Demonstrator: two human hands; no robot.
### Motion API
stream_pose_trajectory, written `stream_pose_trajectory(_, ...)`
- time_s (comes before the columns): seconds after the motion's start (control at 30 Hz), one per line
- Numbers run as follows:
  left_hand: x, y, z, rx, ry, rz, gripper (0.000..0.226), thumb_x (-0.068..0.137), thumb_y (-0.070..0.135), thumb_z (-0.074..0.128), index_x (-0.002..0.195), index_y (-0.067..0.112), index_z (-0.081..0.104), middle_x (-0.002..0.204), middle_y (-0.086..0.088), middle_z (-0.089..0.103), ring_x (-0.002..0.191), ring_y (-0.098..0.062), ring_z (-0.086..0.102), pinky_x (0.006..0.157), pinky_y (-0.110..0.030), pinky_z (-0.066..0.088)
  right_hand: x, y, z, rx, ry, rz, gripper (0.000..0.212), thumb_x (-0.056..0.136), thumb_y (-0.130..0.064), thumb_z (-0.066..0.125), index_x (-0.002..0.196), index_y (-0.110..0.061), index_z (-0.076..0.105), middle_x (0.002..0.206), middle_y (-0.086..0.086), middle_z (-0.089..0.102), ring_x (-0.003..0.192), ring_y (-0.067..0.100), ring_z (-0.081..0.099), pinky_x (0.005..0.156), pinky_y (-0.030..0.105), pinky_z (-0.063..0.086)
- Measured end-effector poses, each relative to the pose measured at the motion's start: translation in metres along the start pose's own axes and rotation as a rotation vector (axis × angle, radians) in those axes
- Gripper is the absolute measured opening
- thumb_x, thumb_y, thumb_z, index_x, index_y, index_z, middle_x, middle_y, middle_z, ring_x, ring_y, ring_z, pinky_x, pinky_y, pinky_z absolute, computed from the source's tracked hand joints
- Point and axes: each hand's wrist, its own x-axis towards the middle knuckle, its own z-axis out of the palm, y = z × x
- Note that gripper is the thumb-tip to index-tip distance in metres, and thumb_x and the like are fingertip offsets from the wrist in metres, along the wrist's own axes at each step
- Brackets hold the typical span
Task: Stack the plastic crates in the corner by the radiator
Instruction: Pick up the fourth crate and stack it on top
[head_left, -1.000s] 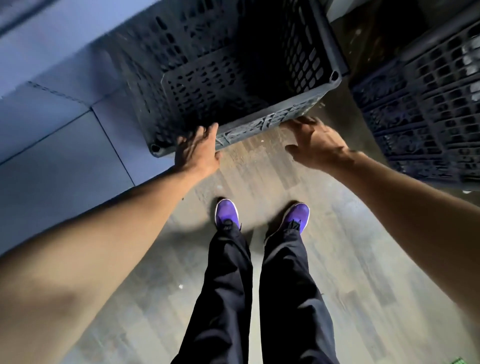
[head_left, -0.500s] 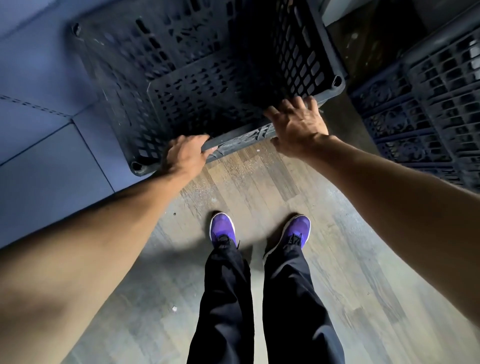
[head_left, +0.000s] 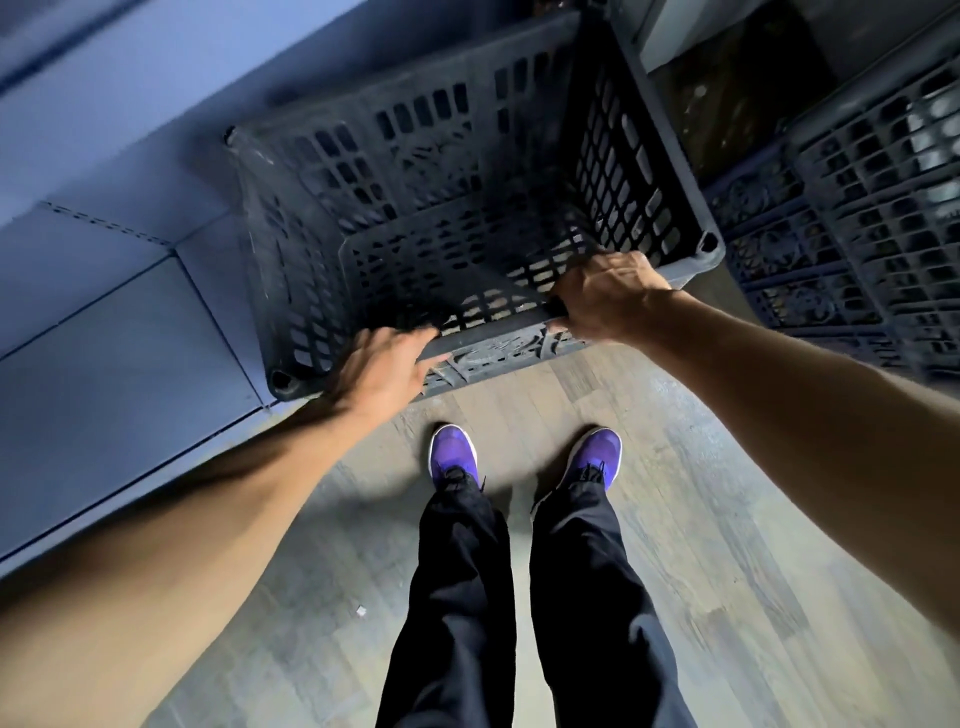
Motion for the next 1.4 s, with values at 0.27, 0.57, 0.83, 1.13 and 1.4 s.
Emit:
stream_pose_trajectory(0.27,-0.032,0.024,-0.045,0.003,0.032,0.144,0.040,0.094,0.046,0.058,0.130,0.028,0.060,0.109,-0.019,0.069,0.099,-0.043,0.061,0.082,-0.040,0.048,-0.080,-0.009,-0.015,0.138,-0.052,0.113,0.050,0.088,-0.065,0.052,0.114,-0.023,0.063,0.112,0.005,0.066,0.103,0.026,0.062,0.079,0.035,0.047)
stream_pose_trajectory(0.57,-0.086,0.069,-0.084,0.175,0.026,0.629,0.024,0.076,0.031,0.083,0.094,0.019,0.071,0.057,0.007,0.067,0.042,-0.006,0.059,0.043,-0.014,0.030,-0.221,-0.037,-0.005,0.355,-0.034,0.331,0.037,0.092,-0.059,0.049,0.093,-0.024,0.062,0.068,-0.005,0.055,0.065,0.022,0.057,0.059,0.030,0.039)
stream_pose_trajectory(0.83,-0.143,0.140,-0.119,0.247,-0.039,0.753,0.012,0.092,0.030,0.065,0.101,0.023,0.064,0.071,0.003,0.071,0.056,-0.014,0.061,0.056,-0.028,0.046,-0.334,-0.043,-0.006,0.443,-0.020,0.492,0.038,0.091,-0.058,0.050,0.095,-0.022,0.063,0.082,0.000,0.067,0.071,0.023,0.062,0.062,0.030,0.042)
stream_pose_trajectory(1.13,-0.217,0.222,-0.159,0.323,0.081,0.909,0.020,0.091,0.041,0.059,0.108,0.030,0.060,0.079,0.003,0.073,0.074,-0.024,0.070,0.067,-0.039,0.053,-0.474,-0.035,-0.034,0.410,0.186,0.626,0.031,0.089,-0.053,0.054,0.087,-0.023,0.063,0.074,-0.002,0.067,0.069,0.026,0.066,0.058,0.030,0.042)
stream_pose_trajectory(1.4,-0.266,0.274,-0.220,0.381,0.213,1.054,0.017,0.091,0.040,0.055,0.103,0.027,0.058,0.081,0.003,0.073,0.076,-0.025,0.069,0.060,-0.036,0.046,-0.558,-0.037,-0.076,0.324,0.329,0.718,0.028,0.089,-0.050,0.051,0.093,-0.025,0.062,0.083,-0.001,0.071,0.079,0.026,0.069,0.062,0.032,0.047)
